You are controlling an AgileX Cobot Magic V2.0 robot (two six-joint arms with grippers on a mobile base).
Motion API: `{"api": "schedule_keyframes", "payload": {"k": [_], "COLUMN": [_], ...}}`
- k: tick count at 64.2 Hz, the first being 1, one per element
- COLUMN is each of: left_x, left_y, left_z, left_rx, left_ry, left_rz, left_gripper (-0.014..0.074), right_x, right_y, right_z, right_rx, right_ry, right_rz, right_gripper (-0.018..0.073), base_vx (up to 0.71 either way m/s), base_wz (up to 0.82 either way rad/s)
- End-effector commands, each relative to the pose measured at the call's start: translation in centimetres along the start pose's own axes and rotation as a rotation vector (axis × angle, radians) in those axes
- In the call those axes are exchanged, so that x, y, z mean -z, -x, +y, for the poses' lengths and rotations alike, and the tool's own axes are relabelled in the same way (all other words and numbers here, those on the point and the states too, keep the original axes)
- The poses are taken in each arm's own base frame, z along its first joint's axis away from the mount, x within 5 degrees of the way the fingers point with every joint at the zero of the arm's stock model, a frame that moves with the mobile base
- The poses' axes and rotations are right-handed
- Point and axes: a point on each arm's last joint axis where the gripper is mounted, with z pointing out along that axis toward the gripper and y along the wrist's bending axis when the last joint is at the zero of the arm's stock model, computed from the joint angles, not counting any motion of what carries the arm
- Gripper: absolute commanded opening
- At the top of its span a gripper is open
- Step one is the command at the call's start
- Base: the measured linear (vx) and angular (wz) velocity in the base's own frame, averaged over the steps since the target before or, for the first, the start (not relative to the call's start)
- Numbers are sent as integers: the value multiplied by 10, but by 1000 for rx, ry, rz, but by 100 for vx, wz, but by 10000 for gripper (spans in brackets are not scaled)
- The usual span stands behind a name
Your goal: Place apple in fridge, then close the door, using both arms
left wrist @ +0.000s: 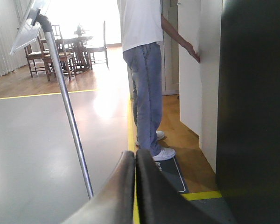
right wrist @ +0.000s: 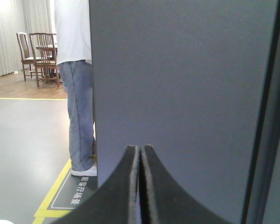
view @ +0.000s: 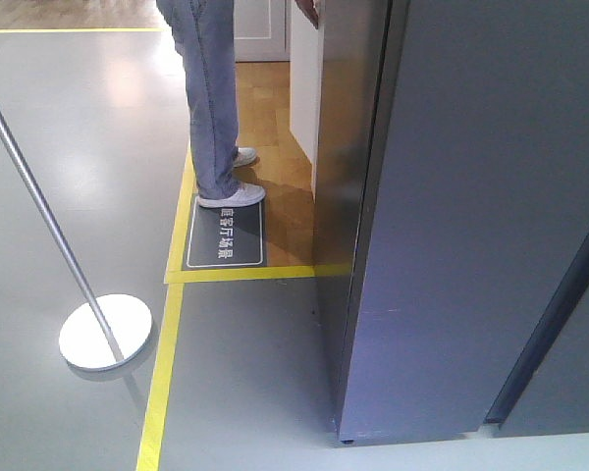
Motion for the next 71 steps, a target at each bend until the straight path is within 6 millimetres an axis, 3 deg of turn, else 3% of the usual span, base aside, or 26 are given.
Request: {"api": "schedule_keyframes", "payload": {"k": [1,71], "left_x": [3,3], "left_y": [13,13], "left_z": [0,0], "left_rx": [12,12], "left_ry": [-1,-1], "left_rz": [-106,-106], "left_gripper": [-6,-6], "right_x": [2,1], "right_y": [8,5], "right_z": [1,0], "right_rx": [17,17], "right_ry": [5,2], "right_rz": [-82,-53], "right_gripper": [-6,-6], "base_vx": [0,0], "base_wz": [0,0]}}
